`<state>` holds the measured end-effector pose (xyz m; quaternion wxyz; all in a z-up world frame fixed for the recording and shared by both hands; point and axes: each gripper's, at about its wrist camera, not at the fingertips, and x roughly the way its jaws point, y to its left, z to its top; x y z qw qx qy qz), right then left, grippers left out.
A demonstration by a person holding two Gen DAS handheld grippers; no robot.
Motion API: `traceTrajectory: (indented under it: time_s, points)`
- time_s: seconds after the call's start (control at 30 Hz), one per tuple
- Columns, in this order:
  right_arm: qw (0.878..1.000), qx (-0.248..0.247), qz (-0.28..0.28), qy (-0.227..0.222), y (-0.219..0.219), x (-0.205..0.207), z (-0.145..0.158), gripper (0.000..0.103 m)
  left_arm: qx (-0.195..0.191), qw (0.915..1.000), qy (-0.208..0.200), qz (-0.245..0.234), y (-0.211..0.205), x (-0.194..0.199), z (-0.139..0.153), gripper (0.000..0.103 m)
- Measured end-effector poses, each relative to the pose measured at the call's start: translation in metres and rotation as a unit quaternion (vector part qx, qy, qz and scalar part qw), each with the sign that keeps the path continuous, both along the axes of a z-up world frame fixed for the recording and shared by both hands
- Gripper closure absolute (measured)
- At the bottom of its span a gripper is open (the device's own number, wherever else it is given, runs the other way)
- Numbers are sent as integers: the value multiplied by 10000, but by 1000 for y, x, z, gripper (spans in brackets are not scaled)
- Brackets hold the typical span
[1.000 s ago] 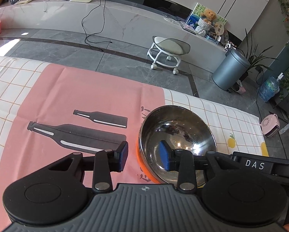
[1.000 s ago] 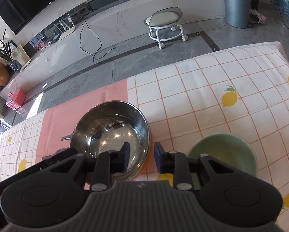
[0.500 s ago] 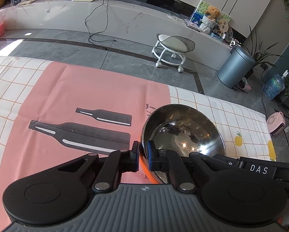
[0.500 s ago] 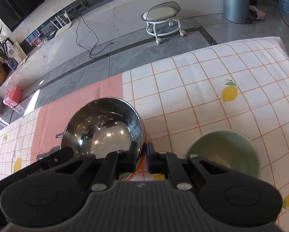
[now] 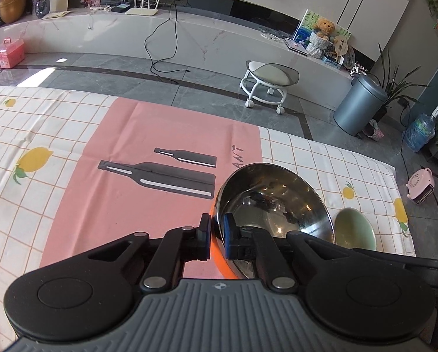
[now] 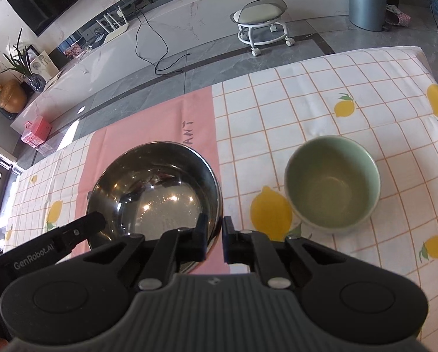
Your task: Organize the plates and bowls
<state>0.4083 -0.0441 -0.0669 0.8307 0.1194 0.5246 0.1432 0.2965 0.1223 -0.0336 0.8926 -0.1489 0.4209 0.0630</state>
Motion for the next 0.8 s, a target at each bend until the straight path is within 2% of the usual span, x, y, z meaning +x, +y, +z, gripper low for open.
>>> traceTrajectory:
  time_s: [0.13,0.4,0.6,0.8]
  points:
    - [9999,29,88,-48,-3,-31,16,95,114,9999,-49,15,-8,-29,15,94]
    - [9996,148,110,-224,-30,-94,54,95,-252,9997,6,-57,-23,-84,29,94]
    - [9994,211,44,-257,-60,-131,74,95,-28,9995,-146,-266,-53,-118,49,94]
    - [9989,231,-187,-363,-99,-166,89,95,-303,9984,-96,-465,-79,-140,47,94]
